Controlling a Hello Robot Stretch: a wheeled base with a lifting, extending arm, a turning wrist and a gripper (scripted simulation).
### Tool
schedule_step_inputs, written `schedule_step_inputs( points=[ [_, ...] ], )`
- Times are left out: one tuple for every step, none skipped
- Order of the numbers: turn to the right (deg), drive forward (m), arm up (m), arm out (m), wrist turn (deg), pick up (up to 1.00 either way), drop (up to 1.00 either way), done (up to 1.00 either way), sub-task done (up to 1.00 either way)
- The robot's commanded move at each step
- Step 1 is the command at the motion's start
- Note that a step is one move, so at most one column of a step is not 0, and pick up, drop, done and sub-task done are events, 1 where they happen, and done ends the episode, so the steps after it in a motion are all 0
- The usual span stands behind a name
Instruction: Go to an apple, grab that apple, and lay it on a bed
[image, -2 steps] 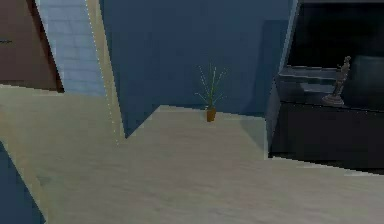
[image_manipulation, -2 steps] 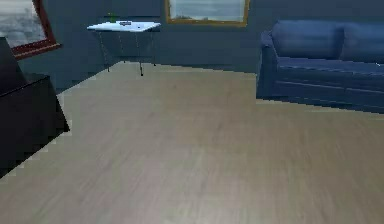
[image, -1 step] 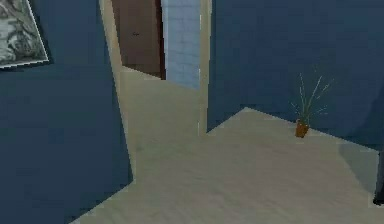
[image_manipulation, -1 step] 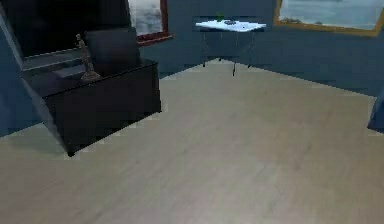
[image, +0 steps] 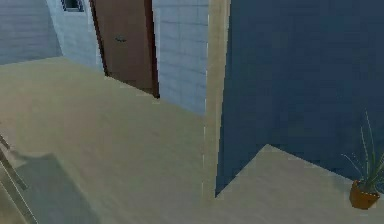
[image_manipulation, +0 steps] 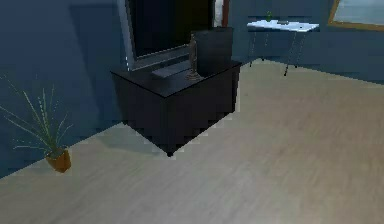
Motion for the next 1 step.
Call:
schedule_step_inputs(
  points=[
    [-3.0,0.00,0.00,0.00,0.0,0.00,0.00,0.00,0.00]
  ],
)
